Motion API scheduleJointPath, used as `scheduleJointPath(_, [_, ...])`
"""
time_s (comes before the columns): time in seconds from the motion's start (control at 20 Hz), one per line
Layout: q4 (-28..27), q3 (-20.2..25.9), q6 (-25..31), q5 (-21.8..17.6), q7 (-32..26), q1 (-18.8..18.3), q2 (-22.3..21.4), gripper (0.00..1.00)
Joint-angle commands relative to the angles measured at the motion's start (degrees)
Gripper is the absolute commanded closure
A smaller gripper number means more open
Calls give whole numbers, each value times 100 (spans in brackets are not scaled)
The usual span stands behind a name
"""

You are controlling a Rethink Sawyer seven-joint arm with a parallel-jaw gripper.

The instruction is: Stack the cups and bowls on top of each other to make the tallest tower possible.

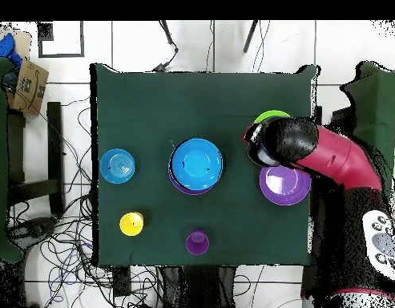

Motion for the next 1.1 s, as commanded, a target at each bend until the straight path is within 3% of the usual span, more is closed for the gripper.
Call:
scheduleJointPath(0.05, [723,1271,-526,-639,-1831,-221,201,0])
scheduleJointPath(0.35, [621,1447,-772,-1061,-1587,-332,403,0])
scheduleJointPath(0.8, [240,1665,-599,-1705,-1628,-576,674,0])
scheduleJointPath(1.1, [28,1492,-552,-1874,-906,-326,786,0])
